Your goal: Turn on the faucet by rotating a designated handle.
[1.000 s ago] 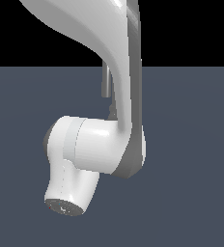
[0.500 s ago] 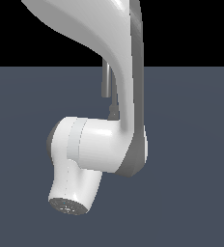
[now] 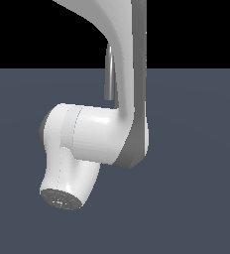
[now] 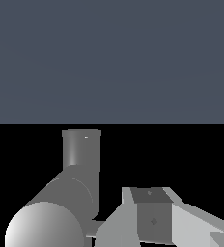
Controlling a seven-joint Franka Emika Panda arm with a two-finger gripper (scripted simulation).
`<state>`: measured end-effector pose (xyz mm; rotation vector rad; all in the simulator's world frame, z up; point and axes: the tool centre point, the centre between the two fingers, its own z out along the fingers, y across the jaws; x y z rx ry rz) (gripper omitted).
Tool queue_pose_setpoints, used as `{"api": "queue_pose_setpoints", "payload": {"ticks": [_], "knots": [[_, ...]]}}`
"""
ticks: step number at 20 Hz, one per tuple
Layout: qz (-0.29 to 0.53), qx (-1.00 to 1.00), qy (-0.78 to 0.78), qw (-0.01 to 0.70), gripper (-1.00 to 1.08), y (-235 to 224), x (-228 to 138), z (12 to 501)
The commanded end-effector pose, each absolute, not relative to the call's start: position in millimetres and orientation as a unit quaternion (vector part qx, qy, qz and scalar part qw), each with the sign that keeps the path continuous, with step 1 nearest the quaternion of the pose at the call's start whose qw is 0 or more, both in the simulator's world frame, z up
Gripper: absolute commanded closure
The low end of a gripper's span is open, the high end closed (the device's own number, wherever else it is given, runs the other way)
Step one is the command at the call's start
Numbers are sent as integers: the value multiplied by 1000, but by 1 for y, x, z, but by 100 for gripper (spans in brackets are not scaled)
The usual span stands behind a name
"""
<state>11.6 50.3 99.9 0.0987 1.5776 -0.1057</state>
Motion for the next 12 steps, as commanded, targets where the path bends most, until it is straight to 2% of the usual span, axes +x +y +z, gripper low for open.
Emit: {"api": "queue_pose_setpoints", "payload": {"ticks": [1, 12], "knots": [[-47, 44, 709, 702, 108, 50, 12, 100], [-46, 44, 706, 705, 108, 39, 10, 142]]}}
